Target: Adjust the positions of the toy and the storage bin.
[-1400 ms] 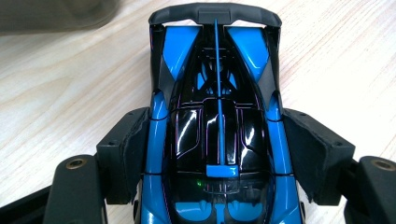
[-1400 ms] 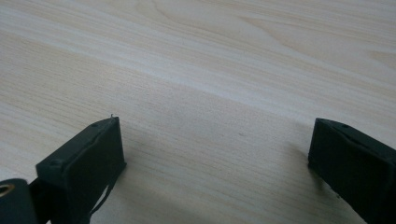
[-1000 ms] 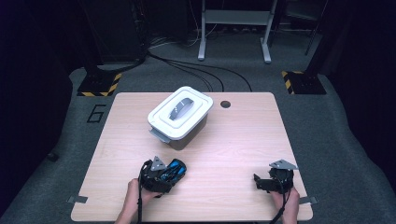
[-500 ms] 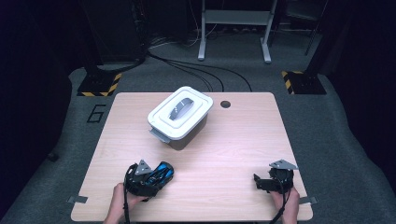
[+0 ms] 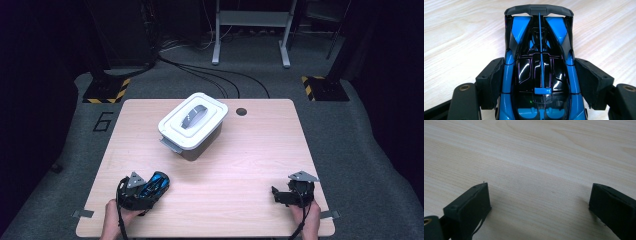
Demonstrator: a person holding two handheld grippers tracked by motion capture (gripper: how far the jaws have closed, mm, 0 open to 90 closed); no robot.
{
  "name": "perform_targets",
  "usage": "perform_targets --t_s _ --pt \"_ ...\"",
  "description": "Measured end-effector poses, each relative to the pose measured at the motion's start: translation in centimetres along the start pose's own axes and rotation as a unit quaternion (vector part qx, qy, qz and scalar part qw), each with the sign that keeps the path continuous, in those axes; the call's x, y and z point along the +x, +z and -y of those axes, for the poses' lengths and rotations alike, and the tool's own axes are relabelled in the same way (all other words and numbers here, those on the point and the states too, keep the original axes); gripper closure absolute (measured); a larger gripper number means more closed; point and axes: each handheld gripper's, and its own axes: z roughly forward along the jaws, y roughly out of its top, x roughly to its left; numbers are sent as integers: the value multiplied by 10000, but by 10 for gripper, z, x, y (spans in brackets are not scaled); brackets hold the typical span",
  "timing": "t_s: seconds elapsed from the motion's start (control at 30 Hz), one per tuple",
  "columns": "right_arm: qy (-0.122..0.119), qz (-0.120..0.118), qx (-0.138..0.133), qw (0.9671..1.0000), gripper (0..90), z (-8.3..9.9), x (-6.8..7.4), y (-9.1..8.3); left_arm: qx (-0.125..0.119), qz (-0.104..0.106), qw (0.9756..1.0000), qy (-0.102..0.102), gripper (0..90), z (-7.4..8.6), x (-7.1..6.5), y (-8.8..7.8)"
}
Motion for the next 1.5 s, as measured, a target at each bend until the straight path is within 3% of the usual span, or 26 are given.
perform_targets --t_s 0.23,0.53,0.67,0.8,1.1,1.3,1.5 --pt "1 0 0 10000 25 0 0 0 114 -167 9996 -214 279 -3 -4 4" --pt "0 0 -1 10000 25 0 0 0 35 -230 9996 -139 273 -2 -6 5" --pt "-1 -2 0 10000 25 0 0 0 -15 -195 9997 -136 158 -6 -5 -2" --pt "1 -3 0 10000 25 0 0 0 -127 -176 9997 -133 143 -10 -4 -7" --pt "2 -5 -5 10000 28 0 0 0 -311 -69 9993 -175 44 -33 5 -22" --pt "30 -6 -31 10000 31 0 0 0 -399 -52 9992 -30 24 -53 8 -29" --pt "-11 -31 -19 10000 36 0 0 0 -460 -26 9989 125 4 -82 8 -31"
